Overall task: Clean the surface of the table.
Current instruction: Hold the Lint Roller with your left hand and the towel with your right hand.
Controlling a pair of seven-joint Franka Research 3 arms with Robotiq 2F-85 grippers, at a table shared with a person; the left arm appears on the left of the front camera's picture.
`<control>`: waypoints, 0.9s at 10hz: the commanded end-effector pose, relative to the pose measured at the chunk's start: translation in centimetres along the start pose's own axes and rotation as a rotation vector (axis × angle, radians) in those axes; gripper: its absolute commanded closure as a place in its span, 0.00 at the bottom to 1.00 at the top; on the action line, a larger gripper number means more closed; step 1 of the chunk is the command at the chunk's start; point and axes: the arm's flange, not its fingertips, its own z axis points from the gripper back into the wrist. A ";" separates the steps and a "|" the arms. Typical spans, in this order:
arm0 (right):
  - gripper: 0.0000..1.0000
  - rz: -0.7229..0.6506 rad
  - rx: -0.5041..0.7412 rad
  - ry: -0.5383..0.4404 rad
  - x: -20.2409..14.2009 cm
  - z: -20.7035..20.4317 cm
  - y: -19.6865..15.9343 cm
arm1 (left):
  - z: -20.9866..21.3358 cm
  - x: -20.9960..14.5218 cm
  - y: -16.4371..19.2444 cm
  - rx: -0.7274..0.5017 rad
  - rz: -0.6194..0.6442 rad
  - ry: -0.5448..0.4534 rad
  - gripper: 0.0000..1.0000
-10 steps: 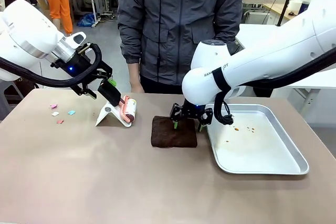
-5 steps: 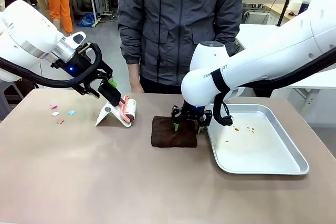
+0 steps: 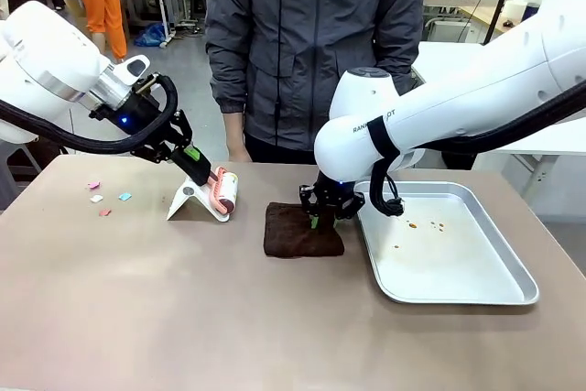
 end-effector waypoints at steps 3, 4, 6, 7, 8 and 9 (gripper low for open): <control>1.00 -0.020 -0.025 0.003 -0.1 -0.8 0.6 | 0.0 -0.2 0.1 -0.033 -0.016 -0.005 1.00; 1.00 -0.016 -0.018 0.006 -0.1 -0.8 0.6 | 0.0 -0.2 0.0 -0.032 -0.019 -0.005 1.00; 1.00 -0.014 0.017 0.022 -0.2 -0.8 0.4 | 0.1 -0.3 0.0 -0.035 -0.024 -0.007 1.00; 1.00 -0.027 0.041 0.021 -0.2 -0.6 0.1 | 0.2 -0.4 -0.1 -0.061 -0.017 -0.015 1.00; 1.00 -0.033 0.107 0.043 -0.2 -0.2 -0.6 | 0.6 -0.7 -0.4 -0.094 -0.015 -0.037 1.00; 1.00 -0.051 0.224 0.078 -0.2 0.6 -1.8 | 1.1 -1.1 -0.6 -0.132 -0.009 -0.052 1.00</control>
